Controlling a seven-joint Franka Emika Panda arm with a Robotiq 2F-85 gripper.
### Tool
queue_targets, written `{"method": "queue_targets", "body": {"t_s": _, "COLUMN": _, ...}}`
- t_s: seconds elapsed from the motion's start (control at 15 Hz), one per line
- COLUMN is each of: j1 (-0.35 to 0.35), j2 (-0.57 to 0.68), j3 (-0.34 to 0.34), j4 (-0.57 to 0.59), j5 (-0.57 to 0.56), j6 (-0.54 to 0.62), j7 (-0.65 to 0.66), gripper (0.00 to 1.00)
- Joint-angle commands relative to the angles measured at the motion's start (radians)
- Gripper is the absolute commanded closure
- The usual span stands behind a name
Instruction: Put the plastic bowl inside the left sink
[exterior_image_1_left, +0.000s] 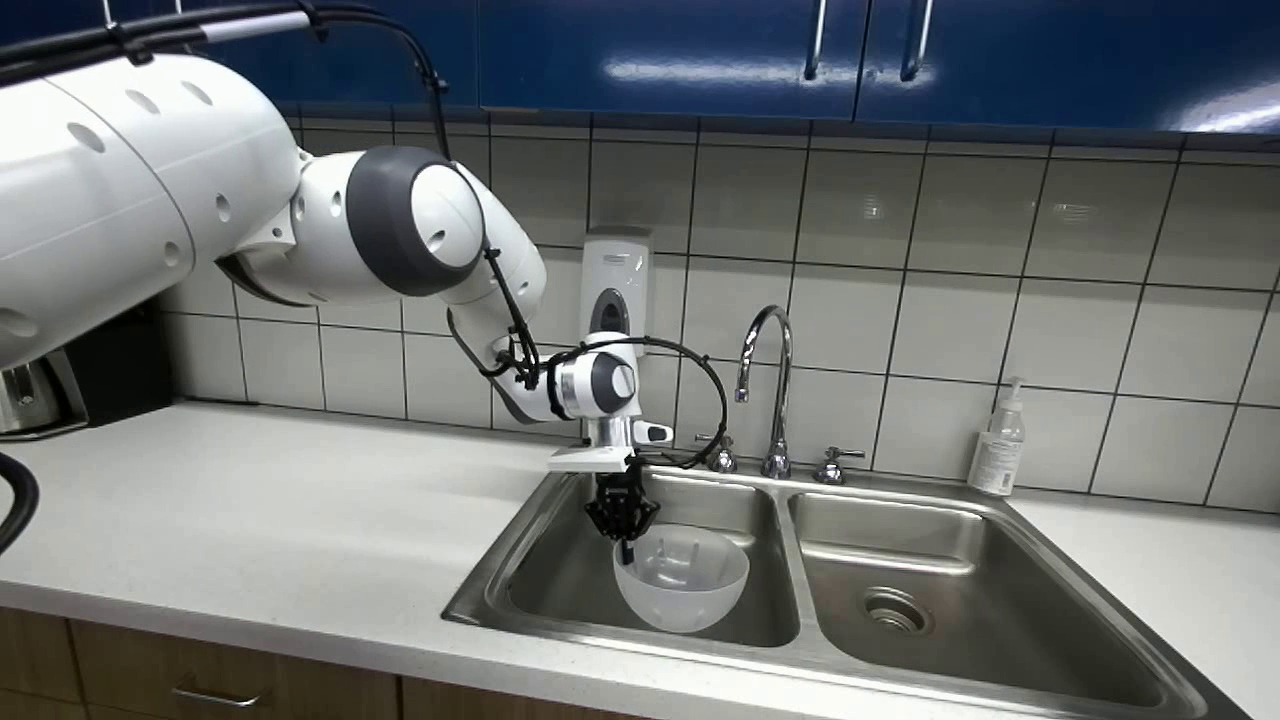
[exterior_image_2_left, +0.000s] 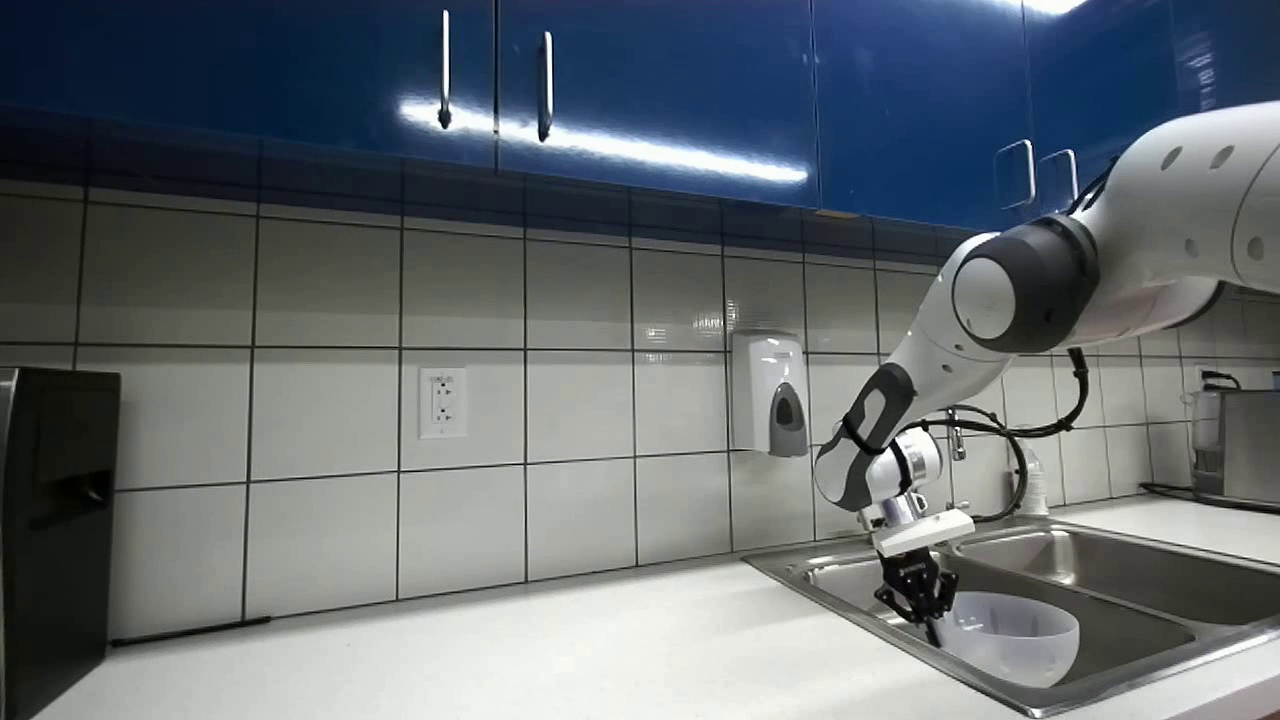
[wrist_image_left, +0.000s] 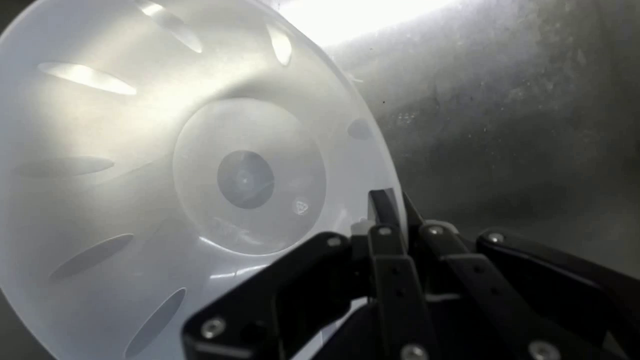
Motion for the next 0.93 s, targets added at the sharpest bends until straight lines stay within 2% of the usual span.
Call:
{"method": "queue_targets", "body": {"t_s": 0.0, "j1": -0.031, "j2": 0.054, "j3": 0.015, "j4": 0.114, "j5": 0.024, "j6": -0.069, "j7": -0.039, "gripper": 0.99}}
{"method": "queue_targets", "body": {"t_s": 0.07, "j1": -0.032, "j2": 0.061, "j3": 0.015, "j4": 0.127, "j5": 0.024, "j6": -0.073, "j7": -0.039, "gripper": 0.99}}
{"method": "queue_targets", "body": {"t_s": 0.2, "j1": -0.033, "j2": 0.073, "j3": 0.014, "j4": 0.148, "j5": 0.023, "j6": -0.088, "j7": -0.038, "gripper": 0.68}}
{"method": "queue_targets", "body": {"t_s": 0.53, "j1": -0.024, "j2": 0.052, "j3": 0.014, "j4": 0.136, "j5": 0.022, "j6": -0.098, "j7": -0.026, "gripper": 0.32}}
{"method": "queue_targets", "body": {"t_s": 0.8, "j1": -0.029, "j2": -0.029, "j3": 0.026, "j4": 0.050, "j5": 0.030, "j6": -0.075, "j7": -0.040, "gripper": 0.02}}
{"method": "queue_targets", "body": {"t_s": 0.87, "j1": -0.035, "j2": -0.064, "j3": 0.029, "j4": 0.017, "j5": 0.040, "j6": -0.077, "j7": -0.037, "gripper": 0.00}}
